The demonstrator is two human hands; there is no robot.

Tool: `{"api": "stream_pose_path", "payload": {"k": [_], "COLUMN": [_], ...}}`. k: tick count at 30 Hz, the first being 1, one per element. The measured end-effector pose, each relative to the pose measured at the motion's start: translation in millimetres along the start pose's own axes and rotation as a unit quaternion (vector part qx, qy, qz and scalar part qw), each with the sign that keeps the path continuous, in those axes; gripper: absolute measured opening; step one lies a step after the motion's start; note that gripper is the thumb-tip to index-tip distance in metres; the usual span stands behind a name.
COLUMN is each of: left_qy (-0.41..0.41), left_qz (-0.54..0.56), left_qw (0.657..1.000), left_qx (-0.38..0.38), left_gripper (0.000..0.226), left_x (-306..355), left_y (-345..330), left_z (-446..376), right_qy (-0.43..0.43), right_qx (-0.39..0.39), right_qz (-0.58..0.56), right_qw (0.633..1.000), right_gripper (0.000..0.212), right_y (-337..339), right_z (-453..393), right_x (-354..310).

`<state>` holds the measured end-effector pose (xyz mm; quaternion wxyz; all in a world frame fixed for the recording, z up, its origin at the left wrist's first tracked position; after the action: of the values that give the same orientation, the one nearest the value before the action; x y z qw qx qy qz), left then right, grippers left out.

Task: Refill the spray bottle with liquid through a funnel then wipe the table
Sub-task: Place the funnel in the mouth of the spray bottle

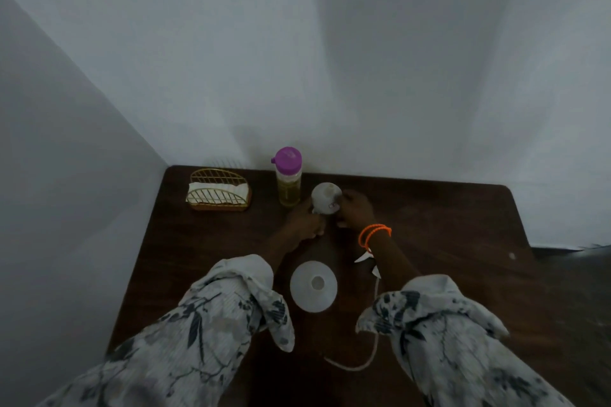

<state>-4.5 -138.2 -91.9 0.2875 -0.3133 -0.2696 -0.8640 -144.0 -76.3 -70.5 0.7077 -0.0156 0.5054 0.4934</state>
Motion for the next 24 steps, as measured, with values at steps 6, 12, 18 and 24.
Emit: {"api": "stream_pose_path", "payload": {"k": [6, 12, 18, 24], "left_qy": [0.064, 0.020, -0.039, -0.113], "left_qz": [0.098, 0.129, 0.176, 0.212], "left_qw": [0.992, 0.986, 0.979, 0.969], "left_qx": [-0.037, -0.100, -0.092, -0.063], "left_gripper": [0.079, 0.079, 0.056, 0.032], "left_x": [0.7, 24.4, 54.3, 68.9], "left_y": [2.6, 1.4, 15.5, 39.9], "left_z": [10.4, 49.1, 94.5, 154.0], "right_qy": [-0.151, -0.154, -0.163, -0.105], "right_qx": [0.004, 0.004, -0.004, -0.013], "right_qz": [-0.189, -0.305, -0.392, -0.425], "right_qw": [0.970, 0.940, 0.905, 0.899], "right_gripper": [0.043, 0.060, 0.057, 0.049], "right_y": [6.8, 49.5, 78.5, 87.2], "right_z": [12.0, 39.9, 78.8, 124.2], "right_x": [15.3, 17.6, 3.7, -16.9]}}
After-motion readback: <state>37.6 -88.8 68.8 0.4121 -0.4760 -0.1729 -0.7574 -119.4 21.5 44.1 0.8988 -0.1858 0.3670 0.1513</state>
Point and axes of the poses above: each hand's wrist, its own z-axis away from the middle knuckle, its own y-axis out of the back of the hand, x = y × z, the point moved 9 cm from there along -z, towards the middle knuckle, and after that the axes turned 10 degrees about x, right-handed, at the moved point
